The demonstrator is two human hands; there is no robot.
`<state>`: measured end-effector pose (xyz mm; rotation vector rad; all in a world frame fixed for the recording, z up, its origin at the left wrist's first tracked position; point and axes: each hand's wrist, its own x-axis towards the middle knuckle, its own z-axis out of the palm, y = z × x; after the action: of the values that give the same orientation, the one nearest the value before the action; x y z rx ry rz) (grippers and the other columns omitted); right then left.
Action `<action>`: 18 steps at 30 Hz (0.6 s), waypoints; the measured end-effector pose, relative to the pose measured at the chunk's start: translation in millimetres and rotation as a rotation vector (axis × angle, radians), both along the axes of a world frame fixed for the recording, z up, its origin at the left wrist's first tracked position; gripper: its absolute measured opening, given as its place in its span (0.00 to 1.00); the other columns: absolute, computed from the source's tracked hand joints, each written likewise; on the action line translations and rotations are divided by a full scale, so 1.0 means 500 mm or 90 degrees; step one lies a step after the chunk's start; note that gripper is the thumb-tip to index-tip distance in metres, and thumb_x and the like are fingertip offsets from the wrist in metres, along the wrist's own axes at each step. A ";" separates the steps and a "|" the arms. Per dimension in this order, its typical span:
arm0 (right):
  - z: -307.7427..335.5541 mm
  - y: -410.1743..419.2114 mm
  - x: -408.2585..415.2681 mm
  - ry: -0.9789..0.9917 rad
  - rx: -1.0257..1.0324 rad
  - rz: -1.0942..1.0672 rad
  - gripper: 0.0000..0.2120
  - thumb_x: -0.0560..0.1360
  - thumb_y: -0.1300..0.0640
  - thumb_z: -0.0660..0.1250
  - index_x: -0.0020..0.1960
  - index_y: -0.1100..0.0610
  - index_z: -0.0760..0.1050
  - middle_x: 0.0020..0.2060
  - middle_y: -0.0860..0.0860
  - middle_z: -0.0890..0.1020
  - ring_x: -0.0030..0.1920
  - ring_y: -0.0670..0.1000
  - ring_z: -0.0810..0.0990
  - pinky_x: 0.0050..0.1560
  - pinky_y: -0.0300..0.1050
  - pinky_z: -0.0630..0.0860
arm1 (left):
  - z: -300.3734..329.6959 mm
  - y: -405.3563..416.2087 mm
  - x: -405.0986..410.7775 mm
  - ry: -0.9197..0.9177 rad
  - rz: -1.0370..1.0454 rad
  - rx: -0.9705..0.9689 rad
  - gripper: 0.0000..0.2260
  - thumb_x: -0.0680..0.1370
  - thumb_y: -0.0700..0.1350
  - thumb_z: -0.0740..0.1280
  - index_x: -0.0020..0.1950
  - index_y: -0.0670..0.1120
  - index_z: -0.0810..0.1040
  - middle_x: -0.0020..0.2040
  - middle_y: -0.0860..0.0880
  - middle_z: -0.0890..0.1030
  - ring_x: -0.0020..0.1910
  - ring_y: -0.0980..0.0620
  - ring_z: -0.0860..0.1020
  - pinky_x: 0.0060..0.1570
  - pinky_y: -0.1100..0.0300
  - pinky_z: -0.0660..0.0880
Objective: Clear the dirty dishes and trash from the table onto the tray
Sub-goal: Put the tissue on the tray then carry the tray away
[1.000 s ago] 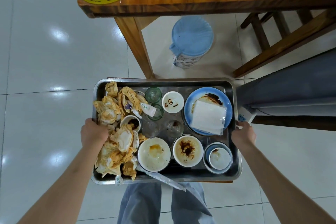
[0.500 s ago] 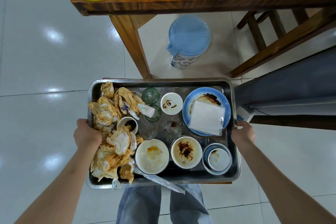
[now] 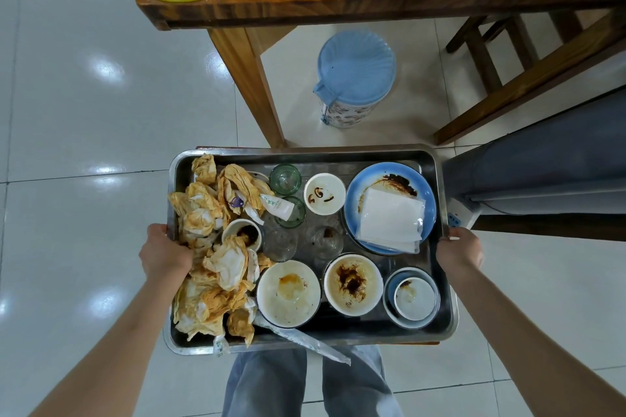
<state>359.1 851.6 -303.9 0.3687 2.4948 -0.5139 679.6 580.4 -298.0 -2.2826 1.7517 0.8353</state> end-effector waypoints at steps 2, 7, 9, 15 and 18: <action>-0.001 0.002 0.000 -0.007 0.000 -0.001 0.16 0.75 0.67 0.62 0.61 0.60 0.75 0.53 0.63 0.79 0.54 0.62 0.76 0.48 0.48 0.74 | 0.002 0.001 0.002 -0.004 -0.004 0.000 0.18 0.73 0.29 0.62 0.62 0.38 0.68 0.53 0.33 0.76 0.55 0.33 0.74 0.51 0.45 0.72; -0.004 0.017 0.006 -0.028 -0.007 -0.021 0.13 0.75 0.65 0.63 0.58 0.61 0.77 0.48 0.61 0.79 0.47 0.59 0.76 0.43 0.45 0.72 | 0.012 0.005 0.001 -0.005 -0.013 0.006 0.19 0.73 0.29 0.61 0.63 0.37 0.68 0.55 0.33 0.76 0.57 0.33 0.73 0.55 0.44 0.71; -0.002 0.027 0.011 -0.037 -0.008 -0.033 0.12 0.74 0.65 0.63 0.57 0.60 0.77 0.46 0.60 0.79 0.45 0.59 0.76 0.43 0.45 0.72 | 0.020 0.006 -0.001 -0.011 -0.017 0.001 0.19 0.73 0.29 0.61 0.64 0.36 0.68 0.55 0.33 0.76 0.57 0.32 0.73 0.55 0.45 0.71; 0.023 0.058 0.025 -0.061 -0.016 -0.054 0.10 0.74 0.66 0.63 0.53 0.59 0.78 0.43 0.59 0.80 0.45 0.60 0.79 0.44 0.50 0.78 | 0.059 0.015 -0.004 -0.009 -0.030 -0.010 0.19 0.73 0.30 0.62 0.64 0.37 0.69 0.55 0.33 0.76 0.56 0.33 0.74 0.53 0.46 0.71; 0.051 0.075 0.026 -0.074 -0.017 -0.056 0.07 0.75 0.65 0.62 0.49 0.56 0.76 0.40 0.57 0.80 0.43 0.60 0.80 0.47 0.54 0.80 | 0.089 0.026 -0.003 -0.002 -0.035 -0.016 0.19 0.73 0.30 0.61 0.64 0.37 0.69 0.55 0.33 0.77 0.55 0.33 0.74 0.53 0.45 0.71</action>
<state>371.9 889.2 -278.2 0.4863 2.3657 -0.5439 678.1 593.7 -253.4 -2.2388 1.8241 0.8046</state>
